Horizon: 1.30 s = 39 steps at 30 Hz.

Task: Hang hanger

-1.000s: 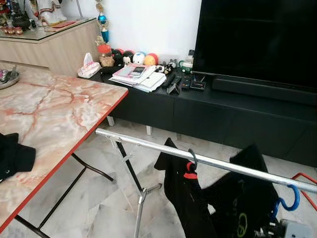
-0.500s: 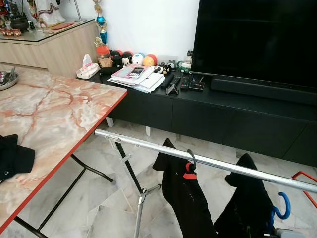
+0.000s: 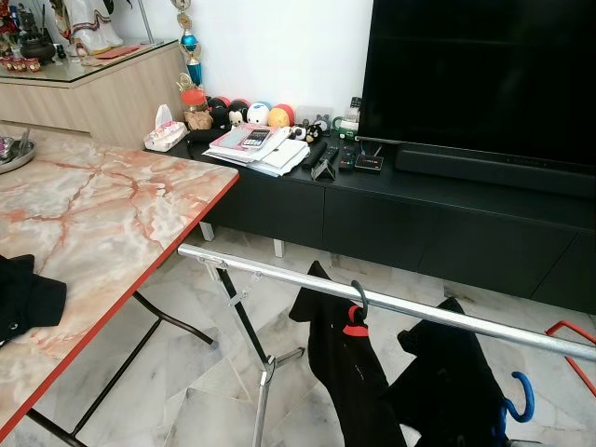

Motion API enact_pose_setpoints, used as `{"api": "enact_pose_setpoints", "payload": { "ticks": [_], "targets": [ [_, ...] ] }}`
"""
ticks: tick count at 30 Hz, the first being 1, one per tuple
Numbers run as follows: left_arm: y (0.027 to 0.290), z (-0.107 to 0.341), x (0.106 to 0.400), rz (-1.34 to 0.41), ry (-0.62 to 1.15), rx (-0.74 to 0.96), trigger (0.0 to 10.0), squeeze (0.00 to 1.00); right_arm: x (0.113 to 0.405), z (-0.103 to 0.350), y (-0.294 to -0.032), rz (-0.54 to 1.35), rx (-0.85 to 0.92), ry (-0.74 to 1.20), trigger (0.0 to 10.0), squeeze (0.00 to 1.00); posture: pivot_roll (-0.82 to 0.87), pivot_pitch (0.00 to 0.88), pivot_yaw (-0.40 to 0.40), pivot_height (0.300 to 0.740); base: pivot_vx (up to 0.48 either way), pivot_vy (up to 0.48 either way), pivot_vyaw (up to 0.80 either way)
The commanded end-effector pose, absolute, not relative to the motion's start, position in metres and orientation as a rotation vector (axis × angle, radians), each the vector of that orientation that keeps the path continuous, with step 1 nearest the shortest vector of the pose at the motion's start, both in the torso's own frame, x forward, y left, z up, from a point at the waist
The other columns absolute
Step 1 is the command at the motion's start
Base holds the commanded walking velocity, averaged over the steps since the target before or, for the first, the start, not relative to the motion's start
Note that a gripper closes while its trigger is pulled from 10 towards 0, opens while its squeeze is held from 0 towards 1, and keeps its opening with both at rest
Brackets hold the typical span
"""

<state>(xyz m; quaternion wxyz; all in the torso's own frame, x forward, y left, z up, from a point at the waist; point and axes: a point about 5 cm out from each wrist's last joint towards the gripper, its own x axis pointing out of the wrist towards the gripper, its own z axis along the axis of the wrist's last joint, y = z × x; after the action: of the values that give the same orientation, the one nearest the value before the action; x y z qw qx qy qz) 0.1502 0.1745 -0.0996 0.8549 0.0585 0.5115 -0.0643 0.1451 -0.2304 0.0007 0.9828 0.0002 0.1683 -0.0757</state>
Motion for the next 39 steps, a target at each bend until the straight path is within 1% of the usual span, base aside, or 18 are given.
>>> {"api": "enact_pose_setpoints", "payload": {
  "ticks": [1, 10, 11, 20, 33, 39],
  "targets": [
    [0.178, -0.102, 0.142, -0.135, 1.102, 0.145, 10.0, 0.00, 0.151, 0.006, -0.235, -0.166, 0.016, 0.297, 10.0, 0.00, -0.07, 0.000, 0.030, 0.740, 0.000, 0.000, 0.00],
    [0.179, -0.102, 0.142, -0.128, 1.103, 0.141, 10.0, 0.00, 0.154, -0.002, -0.227, -0.111, 0.015, 0.333, 10.0, 0.00, -0.06, 0.000, 0.046, 0.740, 0.000, 0.000, 0.00],
    [0.180, -0.102, 0.142, -0.127, 1.104, 0.142, 10.0, 0.00, 0.155, -0.002, -0.227, -0.094, -0.008, 0.339, 10.0, 0.00, -0.06, 0.000, 0.048, 0.740, 0.000, 0.000, 0.00],
    [0.182, -0.102, 0.143, -0.120, 1.097, 0.140, 10.0, 0.00, 0.160, -0.003, -0.230, -0.092, -0.017, 0.338, 10.0, 0.00, -0.05, 0.000, 0.043, 0.740, 0.000, 0.000, 0.00],
    [0.181, -0.101, 0.144, -0.116, 1.096, 0.130, 10.0, 0.00, 0.165, -0.006, -0.224, -0.056, -0.023, 0.345, 10.0, 0.00, -0.05, 0.000, 0.034, 0.740, 0.000, 0.000, 0.00],
    [0.180, -0.101, 0.144, -0.118, 1.093, 0.125, 10.0, 0.00, 0.165, -0.007, -0.222, -0.049, -0.021, 0.353, 10.0, 0.00, -0.05, 0.000, 0.032, 0.740, -0.250, 0.000, 0.00]
  ]
}}
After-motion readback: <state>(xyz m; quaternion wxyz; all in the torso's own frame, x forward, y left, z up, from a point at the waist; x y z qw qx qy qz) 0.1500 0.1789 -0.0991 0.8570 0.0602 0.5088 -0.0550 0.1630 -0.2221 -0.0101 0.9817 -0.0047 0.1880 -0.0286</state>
